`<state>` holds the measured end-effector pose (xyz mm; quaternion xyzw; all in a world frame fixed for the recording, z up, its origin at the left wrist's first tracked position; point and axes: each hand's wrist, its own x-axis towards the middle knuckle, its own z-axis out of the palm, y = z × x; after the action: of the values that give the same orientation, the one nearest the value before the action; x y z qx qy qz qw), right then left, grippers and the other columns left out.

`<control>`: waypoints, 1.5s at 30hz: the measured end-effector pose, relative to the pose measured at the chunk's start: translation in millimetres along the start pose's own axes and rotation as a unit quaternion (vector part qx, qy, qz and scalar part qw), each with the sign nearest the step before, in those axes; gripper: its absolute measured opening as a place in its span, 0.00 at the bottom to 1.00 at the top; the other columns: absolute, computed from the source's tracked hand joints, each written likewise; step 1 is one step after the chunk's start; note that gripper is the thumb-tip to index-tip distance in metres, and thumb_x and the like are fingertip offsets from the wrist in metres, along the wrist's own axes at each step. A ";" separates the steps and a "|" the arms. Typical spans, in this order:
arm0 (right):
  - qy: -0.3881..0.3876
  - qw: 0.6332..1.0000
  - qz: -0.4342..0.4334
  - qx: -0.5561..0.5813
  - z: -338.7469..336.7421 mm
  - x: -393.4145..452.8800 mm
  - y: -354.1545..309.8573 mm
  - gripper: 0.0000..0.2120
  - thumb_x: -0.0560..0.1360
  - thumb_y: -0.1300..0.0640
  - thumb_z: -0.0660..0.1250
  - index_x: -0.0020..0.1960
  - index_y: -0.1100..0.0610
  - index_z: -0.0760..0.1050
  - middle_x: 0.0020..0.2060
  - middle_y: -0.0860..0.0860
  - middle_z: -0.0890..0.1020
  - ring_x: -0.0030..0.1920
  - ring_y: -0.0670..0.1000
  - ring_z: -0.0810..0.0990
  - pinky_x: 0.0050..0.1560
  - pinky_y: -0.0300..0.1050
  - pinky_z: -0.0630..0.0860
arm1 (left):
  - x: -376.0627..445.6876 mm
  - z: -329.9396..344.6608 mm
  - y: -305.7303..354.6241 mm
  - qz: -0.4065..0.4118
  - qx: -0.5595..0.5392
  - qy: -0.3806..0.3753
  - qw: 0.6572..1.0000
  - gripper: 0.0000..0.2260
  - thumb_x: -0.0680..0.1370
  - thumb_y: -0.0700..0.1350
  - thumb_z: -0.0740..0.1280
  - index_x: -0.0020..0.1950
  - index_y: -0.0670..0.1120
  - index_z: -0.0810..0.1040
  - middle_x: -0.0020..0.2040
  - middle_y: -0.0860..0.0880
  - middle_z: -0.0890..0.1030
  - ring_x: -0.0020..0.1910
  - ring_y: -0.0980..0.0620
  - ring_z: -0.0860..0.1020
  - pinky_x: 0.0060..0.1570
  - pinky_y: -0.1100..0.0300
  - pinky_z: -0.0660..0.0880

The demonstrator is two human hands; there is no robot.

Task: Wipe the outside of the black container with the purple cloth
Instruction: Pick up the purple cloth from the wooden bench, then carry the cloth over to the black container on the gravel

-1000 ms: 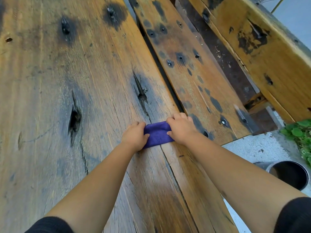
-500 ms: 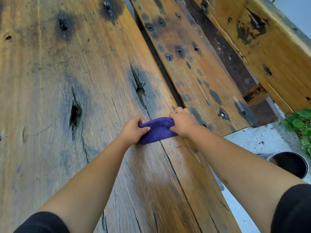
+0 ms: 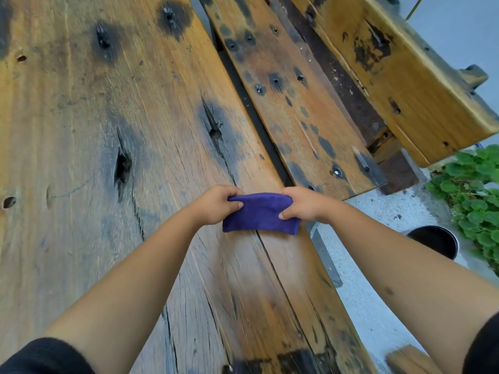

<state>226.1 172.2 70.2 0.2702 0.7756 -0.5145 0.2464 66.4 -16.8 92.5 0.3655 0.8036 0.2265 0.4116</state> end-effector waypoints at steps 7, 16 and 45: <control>-0.023 0.988 -0.017 0.150 -6.1 -86.8 21.5 0.20 0.68 0.54 0.71 0.56 0.62 0.77 0.46 0.56 0.82 0.46 0.54 0.79 0.51 0.51 0.72 | -49.4 22.0 53.7 0.036 -0.136 0.014 0.990 0.08 0.81 0.41 0.64 0.51 0.50 0.82 0.47 0.52 0.83 0.42 0.60 0.79 0.42 0.65 0.76; 0.003 0.931 -0.066 0.359 -3.3 -163.7 49.0 0.14 0.68 0.57 0.71 0.53 0.54 0.77 0.47 0.53 0.83 0.48 0.52 0.82 0.46 0.50 0.77 | -99.3 51.5 113.3 0.041 -0.253 0.001 0.967 0.07 0.82 0.40 0.62 0.51 0.46 0.80 0.44 0.48 0.83 0.40 0.56 0.79 0.41 0.61 0.76; 0.305 0.848 -0.005 0.434 150.1 -315.5 61.0 0.09 0.76 0.63 0.68 0.51 0.51 0.75 0.48 0.52 0.83 0.46 0.49 0.83 0.48 0.52 0.80 | -206.4 106.7 122.6 0.024 -0.177 -0.156 0.971 0.04 0.81 0.38 0.65 0.53 0.45 0.77 0.36 0.47 0.83 0.30 0.57 0.80 0.29 0.62 0.78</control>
<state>513.9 0.0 185.5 0.4892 0.5110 -0.6912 -0.1477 285.1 -92.5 216.7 0.3369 0.6671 0.3153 0.5848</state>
